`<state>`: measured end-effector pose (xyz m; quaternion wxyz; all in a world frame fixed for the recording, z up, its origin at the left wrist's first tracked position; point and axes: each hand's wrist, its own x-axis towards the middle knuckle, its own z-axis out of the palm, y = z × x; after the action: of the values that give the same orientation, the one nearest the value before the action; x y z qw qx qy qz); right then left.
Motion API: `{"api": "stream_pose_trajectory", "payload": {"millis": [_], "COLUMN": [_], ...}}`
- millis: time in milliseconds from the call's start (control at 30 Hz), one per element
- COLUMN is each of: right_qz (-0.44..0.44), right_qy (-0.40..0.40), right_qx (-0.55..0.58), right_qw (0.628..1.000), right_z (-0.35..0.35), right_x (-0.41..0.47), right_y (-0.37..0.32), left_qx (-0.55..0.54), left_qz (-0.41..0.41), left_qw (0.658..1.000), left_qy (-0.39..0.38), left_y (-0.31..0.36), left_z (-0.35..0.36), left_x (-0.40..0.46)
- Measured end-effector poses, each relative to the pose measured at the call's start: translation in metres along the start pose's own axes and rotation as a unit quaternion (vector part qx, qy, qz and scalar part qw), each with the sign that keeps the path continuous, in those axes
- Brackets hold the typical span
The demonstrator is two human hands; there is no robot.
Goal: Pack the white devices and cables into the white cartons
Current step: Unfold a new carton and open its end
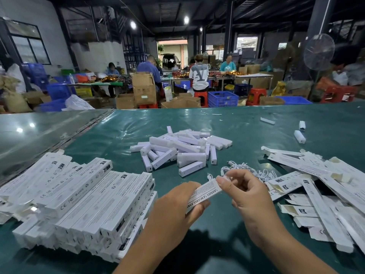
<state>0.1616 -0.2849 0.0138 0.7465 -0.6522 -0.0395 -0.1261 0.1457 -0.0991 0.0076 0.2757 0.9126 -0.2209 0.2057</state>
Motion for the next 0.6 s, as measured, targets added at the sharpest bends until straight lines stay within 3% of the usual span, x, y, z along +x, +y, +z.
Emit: {"api": "stream_pose_trajectory", "payload": {"millis": [200, 333, 433, 600], "right_qz": [0.131, 0.035, -0.038, -0.072], "right_qy": [-0.13, -0.14, -0.154, -0.145], "right_qx": [0.03, -0.09, -0.201, -0.262], "right_qw": [0.982, 0.985, 0.967, 0.951], "right_z": [0.001, 0.005, 0.004, -0.001], "right_x": [-0.001, -0.005, -0.009, -0.007], "right_y": [0.003, 0.008, 0.01, 0.005], "left_qx": [0.011, 0.031, 0.056, 0.095], "left_qz": [-0.012, -0.024, -0.026, -0.012], "left_qw": [1.0, 0.998, 0.997, 0.995], "left_qy": [-0.024, -0.039, -0.035, -0.042], "left_y": [-0.001, -0.003, -0.004, -0.007], "left_z": [-0.001, -0.001, 0.0, 0.0], "left_x": [0.0, 0.0, 0.001, 0.0]}}
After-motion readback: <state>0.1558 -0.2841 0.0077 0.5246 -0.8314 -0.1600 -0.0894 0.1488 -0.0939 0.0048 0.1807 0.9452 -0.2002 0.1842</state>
